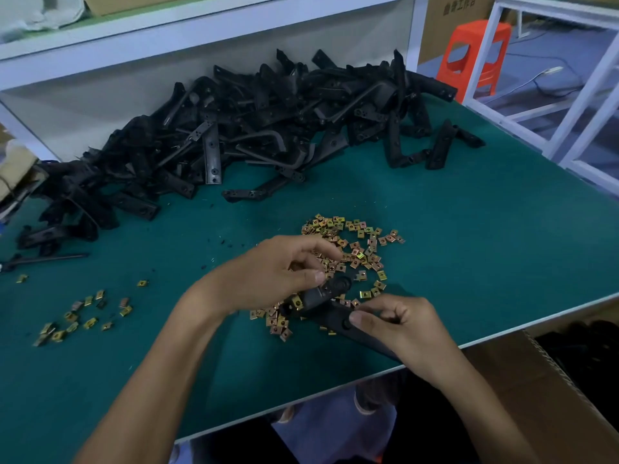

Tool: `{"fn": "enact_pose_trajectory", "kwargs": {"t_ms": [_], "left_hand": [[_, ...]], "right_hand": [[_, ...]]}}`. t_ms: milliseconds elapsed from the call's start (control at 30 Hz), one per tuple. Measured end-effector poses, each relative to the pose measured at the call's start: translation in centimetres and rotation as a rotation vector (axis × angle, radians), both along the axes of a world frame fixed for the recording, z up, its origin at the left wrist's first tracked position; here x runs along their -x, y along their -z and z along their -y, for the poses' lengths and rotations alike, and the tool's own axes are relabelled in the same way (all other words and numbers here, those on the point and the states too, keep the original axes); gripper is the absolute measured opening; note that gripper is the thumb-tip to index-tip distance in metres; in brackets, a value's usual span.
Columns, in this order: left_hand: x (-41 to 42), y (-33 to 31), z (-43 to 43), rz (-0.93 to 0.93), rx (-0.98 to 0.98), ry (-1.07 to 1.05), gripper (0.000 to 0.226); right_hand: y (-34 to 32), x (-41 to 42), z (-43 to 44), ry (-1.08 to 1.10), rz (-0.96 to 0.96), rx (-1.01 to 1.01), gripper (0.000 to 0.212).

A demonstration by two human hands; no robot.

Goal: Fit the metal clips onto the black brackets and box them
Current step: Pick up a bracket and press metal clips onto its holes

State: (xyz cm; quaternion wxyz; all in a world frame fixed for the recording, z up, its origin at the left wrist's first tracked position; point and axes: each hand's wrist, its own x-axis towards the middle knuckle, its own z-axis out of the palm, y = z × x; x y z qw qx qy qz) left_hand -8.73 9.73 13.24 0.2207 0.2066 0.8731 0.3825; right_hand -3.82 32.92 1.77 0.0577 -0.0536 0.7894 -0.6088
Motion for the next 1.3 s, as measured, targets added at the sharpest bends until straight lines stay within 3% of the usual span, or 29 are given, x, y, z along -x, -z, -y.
{"fn": "enact_pose_trajectory", "kwargs": {"t_ms": [133, 300, 533, 733, 833, 967, 1133, 1300], "left_hand": [[1.0, -1.3, -0.2, 0.050, 0.076, 0.126, 0.031], [1.3, -1.3, 0.1, 0.078, -0.024, 0.113, 0.026], [2.4, -1.9, -0.3, 0.158, 0.074, 0.227, 0.030], [1.7, -0.1, -0.2, 0.181, -0.055, 0.097, 0.024], [0.1, 1.7, -0.5, 0.061, -0.179, -0.204, 0.014], [-2.5, 4.2, -1.9, -0.332, 0.065, -0.389, 0.038], [-3.4, 4.9, -2.9, -0.700, 0.160, -0.366, 0.031], [-3.5, 5.4, -2.8, -0.835, 0.260, -0.272, 0.025]], "right_hand": [[-0.3, 0.0, -0.1, -0.022, -0.001, 0.016, 0.027], [-0.7, 0.2, -0.7, -0.050, 0.107, 0.149, 0.029], [-1.1, 0.9, -0.9, -0.159, 0.114, 0.091, 0.027], [-0.9, 0.8, -0.8, -0.123, 0.104, 0.123, 0.028], [-0.8, 0.9, -0.3, -0.030, 0.094, 0.133, 0.022], [-0.4, 0.5, -0.1, 0.030, 0.044, 0.111, 0.015], [-0.5, 0.4, -0.1, 0.030, 0.048, 0.139, 0.012], [-0.4, 0.5, -0.2, 0.021, 0.034, 0.104, 0.010]]}}
